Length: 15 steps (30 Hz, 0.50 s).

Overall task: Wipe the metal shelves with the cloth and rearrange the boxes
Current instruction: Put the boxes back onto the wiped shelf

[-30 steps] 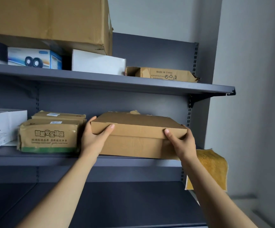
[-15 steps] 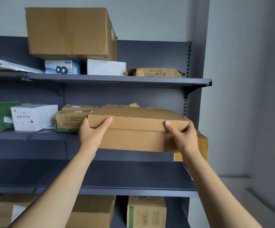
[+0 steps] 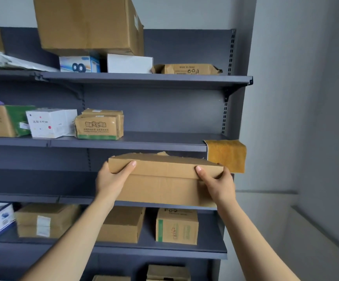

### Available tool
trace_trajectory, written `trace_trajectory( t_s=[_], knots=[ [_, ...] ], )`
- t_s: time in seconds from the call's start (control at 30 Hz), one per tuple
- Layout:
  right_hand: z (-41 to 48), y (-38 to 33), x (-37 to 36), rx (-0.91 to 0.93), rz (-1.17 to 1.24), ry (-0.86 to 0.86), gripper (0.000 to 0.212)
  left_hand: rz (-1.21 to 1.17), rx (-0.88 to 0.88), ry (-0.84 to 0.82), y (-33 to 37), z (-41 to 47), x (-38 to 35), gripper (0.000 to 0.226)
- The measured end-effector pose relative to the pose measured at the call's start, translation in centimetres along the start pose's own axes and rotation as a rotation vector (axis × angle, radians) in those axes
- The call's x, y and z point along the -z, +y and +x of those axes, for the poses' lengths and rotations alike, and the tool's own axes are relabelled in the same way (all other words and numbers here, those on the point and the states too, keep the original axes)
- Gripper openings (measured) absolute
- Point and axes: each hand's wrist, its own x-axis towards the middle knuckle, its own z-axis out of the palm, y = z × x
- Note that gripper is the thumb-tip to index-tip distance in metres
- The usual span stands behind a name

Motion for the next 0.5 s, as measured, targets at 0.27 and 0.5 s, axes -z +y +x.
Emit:
trace_trajectory(
  t_s=[0.27,0.5],
  knots=[
    [2.7,6.5,-2.1,-0.113,-0.066,-0.049,0.083,0.033,0.086,-0.041,-6.5,1.8,-2.9,0.051],
    [7.4,12.6,-4.0,-0.159,-0.041,-0.032,0.09,-0.013,0.1,-0.083,-13.1,6.3,-8.7,0.067]
  ],
)
